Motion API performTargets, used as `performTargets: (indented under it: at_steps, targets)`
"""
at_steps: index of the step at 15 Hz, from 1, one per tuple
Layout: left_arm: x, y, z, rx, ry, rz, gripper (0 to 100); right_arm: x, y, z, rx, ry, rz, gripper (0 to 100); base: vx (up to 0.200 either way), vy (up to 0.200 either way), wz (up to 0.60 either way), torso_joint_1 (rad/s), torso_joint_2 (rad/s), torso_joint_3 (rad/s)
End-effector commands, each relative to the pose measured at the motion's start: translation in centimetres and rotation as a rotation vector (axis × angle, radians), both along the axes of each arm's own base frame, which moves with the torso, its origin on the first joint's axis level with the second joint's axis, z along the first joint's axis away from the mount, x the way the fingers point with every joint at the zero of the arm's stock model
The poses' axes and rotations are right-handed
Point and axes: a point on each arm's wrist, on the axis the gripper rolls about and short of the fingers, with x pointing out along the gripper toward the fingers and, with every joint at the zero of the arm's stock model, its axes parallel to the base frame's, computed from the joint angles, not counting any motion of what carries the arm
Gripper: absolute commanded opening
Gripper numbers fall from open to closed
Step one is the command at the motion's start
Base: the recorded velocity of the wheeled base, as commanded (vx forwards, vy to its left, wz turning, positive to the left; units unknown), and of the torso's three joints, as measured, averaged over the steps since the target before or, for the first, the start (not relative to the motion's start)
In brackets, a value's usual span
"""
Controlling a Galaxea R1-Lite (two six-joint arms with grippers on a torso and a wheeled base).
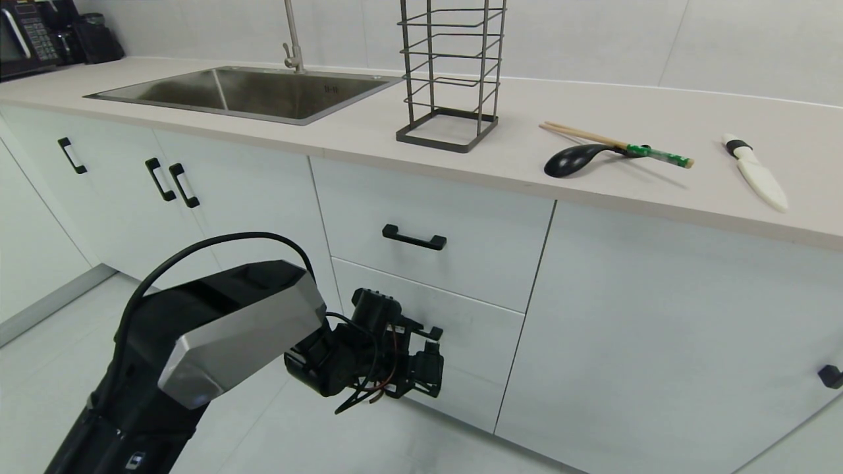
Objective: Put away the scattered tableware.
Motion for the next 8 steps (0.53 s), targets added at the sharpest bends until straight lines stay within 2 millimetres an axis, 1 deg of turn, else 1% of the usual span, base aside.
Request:
performTargets:
  at_steps: [1, 3, 5, 8]
  targets:
    - [-0.32, 0.09, -0.14, 0.009, 0.008, 0.002, 100, 0.01, 0.0, 0.01, 0.0, 0.001, 0.0, 0, 0.0, 0.0, 0.0, 0.0, 0.0, 0.0]
    - [-0.32, -0.06, 0.17, 0.002, -0.009, 0.0, 100, 0.01, 0.0, 0.01, 0.0, 0.001, 0.0, 0, 0.0, 0.0, 0.0, 0.0, 0.0, 0.0]
    - [-0.84, 0.21, -0.04, 0.018, 0.002, 0.008, 100, 0.01, 0.0, 0.01, 0.0, 0.001, 0.0, 0, 0.0, 0.0, 0.0, 0.0, 0.0, 0.0]
    - [-1.22, 0.54, 0.45, 0.024, 0.001, 0.015, 100, 0.01, 0.0, 0.01, 0.0, 0.001, 0.0, 0, 0.0, 0.0, 0.0, 0.0, 0.0, 0.0]
